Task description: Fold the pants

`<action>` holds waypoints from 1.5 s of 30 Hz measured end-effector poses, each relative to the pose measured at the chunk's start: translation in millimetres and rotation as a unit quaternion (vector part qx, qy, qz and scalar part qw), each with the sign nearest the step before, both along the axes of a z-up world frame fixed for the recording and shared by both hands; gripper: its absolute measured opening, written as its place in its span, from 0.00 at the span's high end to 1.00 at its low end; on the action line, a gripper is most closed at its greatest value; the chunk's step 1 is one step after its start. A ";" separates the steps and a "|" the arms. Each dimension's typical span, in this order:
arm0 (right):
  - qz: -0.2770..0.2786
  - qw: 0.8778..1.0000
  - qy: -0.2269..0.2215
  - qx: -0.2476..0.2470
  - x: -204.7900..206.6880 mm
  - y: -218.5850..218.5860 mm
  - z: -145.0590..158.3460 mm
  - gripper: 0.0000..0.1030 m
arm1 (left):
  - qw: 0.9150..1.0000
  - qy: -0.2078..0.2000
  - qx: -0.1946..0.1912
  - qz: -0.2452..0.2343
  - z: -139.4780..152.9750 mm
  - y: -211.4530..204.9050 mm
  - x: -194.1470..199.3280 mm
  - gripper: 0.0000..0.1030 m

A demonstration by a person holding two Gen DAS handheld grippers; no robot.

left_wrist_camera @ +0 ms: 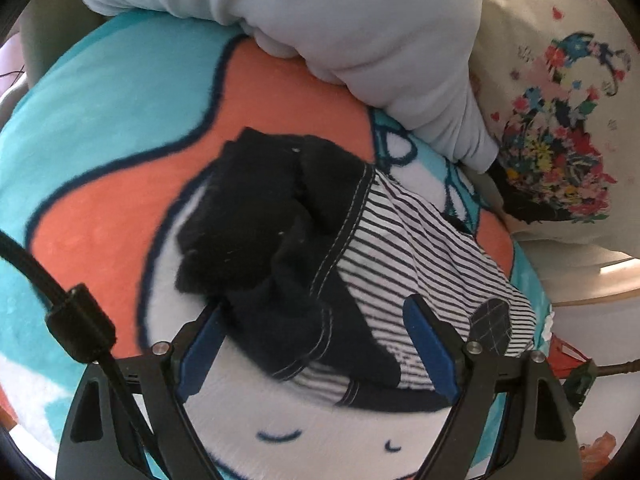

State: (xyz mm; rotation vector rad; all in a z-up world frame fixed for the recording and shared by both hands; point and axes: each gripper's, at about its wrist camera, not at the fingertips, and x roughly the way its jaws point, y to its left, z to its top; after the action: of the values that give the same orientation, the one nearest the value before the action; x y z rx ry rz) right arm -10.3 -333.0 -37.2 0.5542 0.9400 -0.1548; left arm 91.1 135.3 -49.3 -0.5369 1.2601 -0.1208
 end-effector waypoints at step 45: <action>0.092 0.995 0.028 0.032 -29.3 -25.7 29.3 0.73 | 0.999 0.005 0.035 0.038 29.1 -47.9 -91.5 0.82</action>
State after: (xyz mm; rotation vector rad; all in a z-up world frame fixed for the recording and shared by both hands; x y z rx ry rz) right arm -39.5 -358.7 -7.9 0.5224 1.0475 0.0262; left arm -0.4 87.3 -20.3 -0.5254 1.2467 -0.0110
